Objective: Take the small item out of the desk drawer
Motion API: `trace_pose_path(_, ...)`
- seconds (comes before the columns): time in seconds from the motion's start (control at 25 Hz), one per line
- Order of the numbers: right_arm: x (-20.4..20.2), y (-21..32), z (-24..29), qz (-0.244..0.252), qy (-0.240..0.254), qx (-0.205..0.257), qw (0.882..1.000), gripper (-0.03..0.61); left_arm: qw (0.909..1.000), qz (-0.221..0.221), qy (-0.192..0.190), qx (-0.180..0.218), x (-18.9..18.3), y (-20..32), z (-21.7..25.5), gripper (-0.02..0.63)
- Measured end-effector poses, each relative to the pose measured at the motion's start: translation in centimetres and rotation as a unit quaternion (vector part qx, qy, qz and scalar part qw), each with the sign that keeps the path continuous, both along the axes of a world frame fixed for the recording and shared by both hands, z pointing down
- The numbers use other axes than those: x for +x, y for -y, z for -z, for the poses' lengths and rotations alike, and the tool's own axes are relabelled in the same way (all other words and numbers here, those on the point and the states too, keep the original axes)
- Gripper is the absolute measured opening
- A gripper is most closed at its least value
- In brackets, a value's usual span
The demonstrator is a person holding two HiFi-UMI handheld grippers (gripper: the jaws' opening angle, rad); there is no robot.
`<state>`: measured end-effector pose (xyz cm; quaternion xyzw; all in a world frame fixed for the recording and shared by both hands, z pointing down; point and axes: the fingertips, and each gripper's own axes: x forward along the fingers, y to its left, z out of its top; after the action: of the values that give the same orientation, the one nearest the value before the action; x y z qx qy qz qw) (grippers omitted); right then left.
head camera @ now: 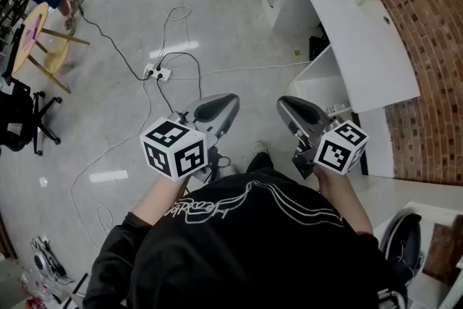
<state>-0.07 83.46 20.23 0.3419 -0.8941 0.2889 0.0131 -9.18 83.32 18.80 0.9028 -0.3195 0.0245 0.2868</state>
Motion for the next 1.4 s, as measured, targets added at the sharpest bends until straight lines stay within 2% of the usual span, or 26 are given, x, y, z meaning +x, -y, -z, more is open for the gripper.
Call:
trace_pose_path(0.44, -0.7, -1.1, -0.6, -0.006, -0.012, -0.005, 1.000, 0.057, 0.9999, -0.009, -0.003, -0.007, -0.6, -1.0, -0.5, 0.028)
trace_pose_path(0.76, -1.3, 2.5, -0.2, -0.006, 0.015, 0.003, 1.000, 0.057, 0.9999, 0.002, 0.013, -0.004, -1.8, 1.8, -0.1, 0.028)
trace_pose_path(1.08, -1.3, 12.0, -0.8, 0.015, 0.024, 0.006, 1.000, 0.057, 0.9995, 0.021, 0.022, -0.013, -1.7, 10.8, -1.2, 0.028)
trace_pose_path(1.4, 0.7, 28.0, -3.2, 0.024, 0.028, -0.026, 0.999, 0.057, 0.9985, 0.013, 0.029, -0.045, 1.4, 26.7, -3.5, 0.028)
